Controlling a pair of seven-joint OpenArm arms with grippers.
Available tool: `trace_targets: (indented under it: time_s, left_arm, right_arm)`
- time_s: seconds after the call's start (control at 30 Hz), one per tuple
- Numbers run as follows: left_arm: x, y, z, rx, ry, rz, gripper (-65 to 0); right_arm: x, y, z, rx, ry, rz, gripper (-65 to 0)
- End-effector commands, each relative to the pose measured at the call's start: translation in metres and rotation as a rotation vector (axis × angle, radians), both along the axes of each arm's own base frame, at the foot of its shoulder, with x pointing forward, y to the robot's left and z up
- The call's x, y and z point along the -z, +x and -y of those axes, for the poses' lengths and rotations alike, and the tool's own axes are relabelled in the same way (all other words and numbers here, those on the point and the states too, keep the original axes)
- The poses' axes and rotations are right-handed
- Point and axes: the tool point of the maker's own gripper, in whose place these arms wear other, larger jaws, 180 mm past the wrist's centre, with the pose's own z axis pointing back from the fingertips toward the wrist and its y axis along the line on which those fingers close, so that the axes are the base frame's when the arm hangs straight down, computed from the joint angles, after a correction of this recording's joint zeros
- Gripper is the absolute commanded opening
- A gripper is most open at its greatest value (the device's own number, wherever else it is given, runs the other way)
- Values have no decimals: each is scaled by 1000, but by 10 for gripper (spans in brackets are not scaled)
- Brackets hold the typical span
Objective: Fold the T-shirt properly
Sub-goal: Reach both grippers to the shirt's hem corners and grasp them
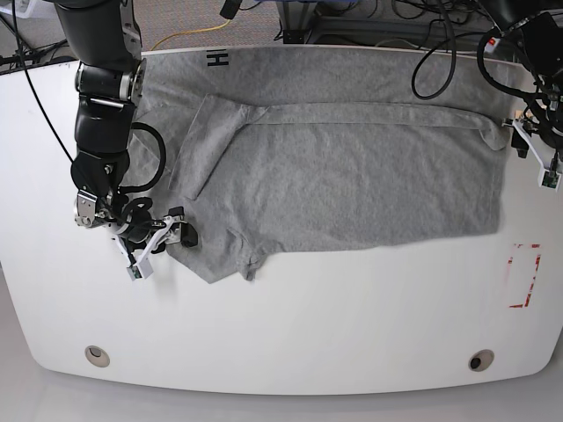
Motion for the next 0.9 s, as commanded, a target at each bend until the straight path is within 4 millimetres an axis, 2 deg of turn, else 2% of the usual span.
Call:
trace_targets:
  time_s: [0.0, 0.1, 0.3, 0.4, 0.47, 0.53, 0.67, 0.73, 0.87]
  left_arm:
    - [-14, 8, -4, 14, 26, 37, -253]
    - [-14, 9, -3, 17, 26, 39, -253]
    - [-25, 23, -3, 16, 27, 81, -253]
    - [-27, 25, -3, 17, 27, 87, -253]
    - [-34, 35, -1, 24, 25, 116, -253]
    - [-40, 46, 1, 31, 24, 139, -250]
    - [-32, 62, -2, 21, 24, 112, -247]
    - [-28, 74, 0, 22, 2, 108, -236]
    - [-18, 98, -3, -36, -80, 121, -167]
  right_arm:
    - [-15, 12, 4, -6, -12, 42, -178]
    - [-10, 7, 1, -18, -17, 36, -184]
    - [-11, 8, 4, -17, -23, 38, -298]
    - [-12, 8, 5, -19, -30, 40, -323]
    - [-13, 11, 7, -30, -63, 40, -347]
    - [-10, 10, 8, -43, -99, 34, -415]
    - [-6, 12, 0, -65, -128, 46, -650]
    - [-5, 12, -2, -70, -135, 48, -650]
    - [-5, 12, -4, -73, -132, 47, -650]
